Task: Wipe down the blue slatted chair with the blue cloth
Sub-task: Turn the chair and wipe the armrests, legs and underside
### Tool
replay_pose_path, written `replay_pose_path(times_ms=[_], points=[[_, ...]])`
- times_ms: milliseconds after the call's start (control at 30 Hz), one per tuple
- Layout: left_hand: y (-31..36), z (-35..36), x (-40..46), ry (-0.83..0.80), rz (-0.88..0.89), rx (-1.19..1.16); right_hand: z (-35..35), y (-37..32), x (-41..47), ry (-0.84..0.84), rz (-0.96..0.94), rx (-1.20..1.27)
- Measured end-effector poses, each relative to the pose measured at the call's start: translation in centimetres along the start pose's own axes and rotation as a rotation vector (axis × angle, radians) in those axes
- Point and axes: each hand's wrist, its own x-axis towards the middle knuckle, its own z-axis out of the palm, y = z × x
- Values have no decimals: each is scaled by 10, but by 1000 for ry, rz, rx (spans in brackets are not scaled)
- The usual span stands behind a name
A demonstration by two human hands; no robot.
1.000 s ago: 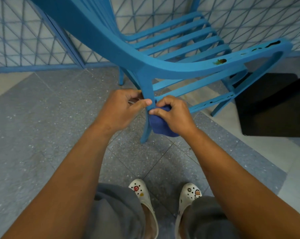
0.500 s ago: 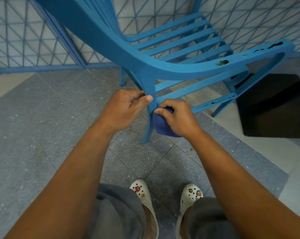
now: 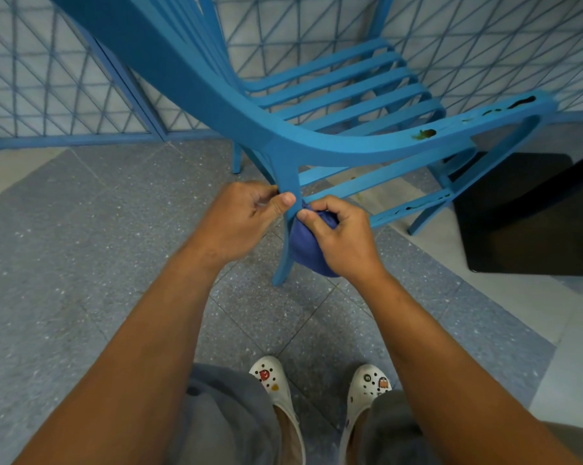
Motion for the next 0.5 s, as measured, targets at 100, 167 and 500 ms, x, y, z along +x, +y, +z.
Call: replay_pose_path(times_ms=[100,167,500], points=[[-1,-1,0,3,-4,-5,5,14,-4,-29,71,-38],[-1,0,-1,7,-8,16,10,29,-10,-74,153,-75],[2,-2,-2,-12,-22,14,2,-6,-9,-68,145,84]])
